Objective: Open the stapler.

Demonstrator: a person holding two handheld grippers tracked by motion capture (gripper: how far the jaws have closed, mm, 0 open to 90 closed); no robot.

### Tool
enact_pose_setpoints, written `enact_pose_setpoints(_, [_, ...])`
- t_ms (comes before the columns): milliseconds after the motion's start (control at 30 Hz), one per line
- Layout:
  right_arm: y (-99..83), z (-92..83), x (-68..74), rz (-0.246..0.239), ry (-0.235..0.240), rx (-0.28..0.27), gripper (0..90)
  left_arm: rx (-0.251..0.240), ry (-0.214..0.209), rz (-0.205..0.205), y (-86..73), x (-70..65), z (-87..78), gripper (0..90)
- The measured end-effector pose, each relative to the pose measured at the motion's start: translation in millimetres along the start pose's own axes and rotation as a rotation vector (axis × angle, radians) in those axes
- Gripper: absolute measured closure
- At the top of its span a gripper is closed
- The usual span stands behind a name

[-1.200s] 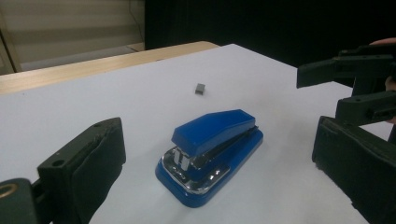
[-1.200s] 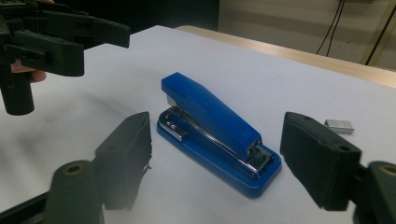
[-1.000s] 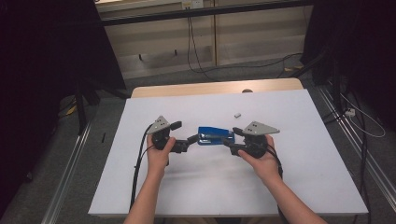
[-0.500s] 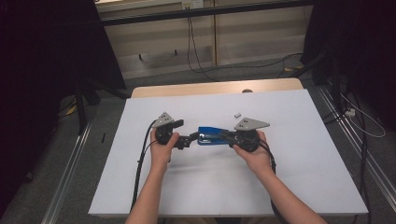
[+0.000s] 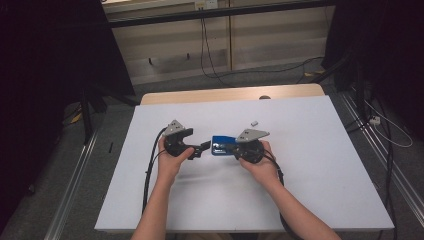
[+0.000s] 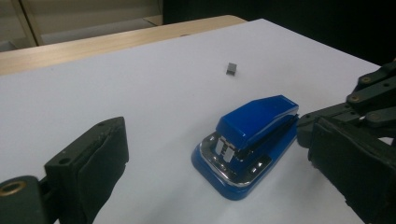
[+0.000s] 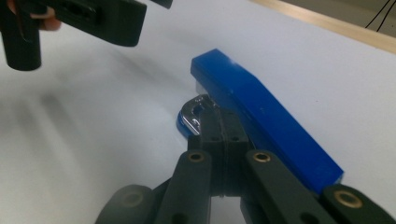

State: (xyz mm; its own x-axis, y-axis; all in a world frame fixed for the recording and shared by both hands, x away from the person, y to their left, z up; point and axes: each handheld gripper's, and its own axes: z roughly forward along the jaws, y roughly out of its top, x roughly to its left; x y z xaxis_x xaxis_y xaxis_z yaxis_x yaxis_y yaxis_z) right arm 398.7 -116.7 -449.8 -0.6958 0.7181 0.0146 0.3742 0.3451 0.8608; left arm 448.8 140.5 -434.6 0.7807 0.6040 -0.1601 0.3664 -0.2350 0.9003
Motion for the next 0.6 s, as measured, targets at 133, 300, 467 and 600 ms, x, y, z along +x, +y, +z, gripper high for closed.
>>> enact_pose_setpoints(133, [1.6,9.8,2.4,-0.029,-0.006,0.024,90.0,0.026,0.010,0.010,-1.3,-0.9,1.8,7.7])
enact_pose_setpoints(300, [4.2,18.3,7.6,-0.078,-0.014,0.048,90.0,0.051,0.025,0.031,-2.7,-0.2,2.9,13.8])
enact_pose_setpoints(467, [4.8,27.1,10.9,-0.138,-0.043,0.073,90.0,0.079,0.041,0.053,-4.0,1.0,3.7,37.5])
enact_pose_setpoints(600, [3.5,28.6,11.4,-0.155,-0.052,0.077,90.0,0.117,0.045,0.068,-5.3,2.4,5.3,50.2])
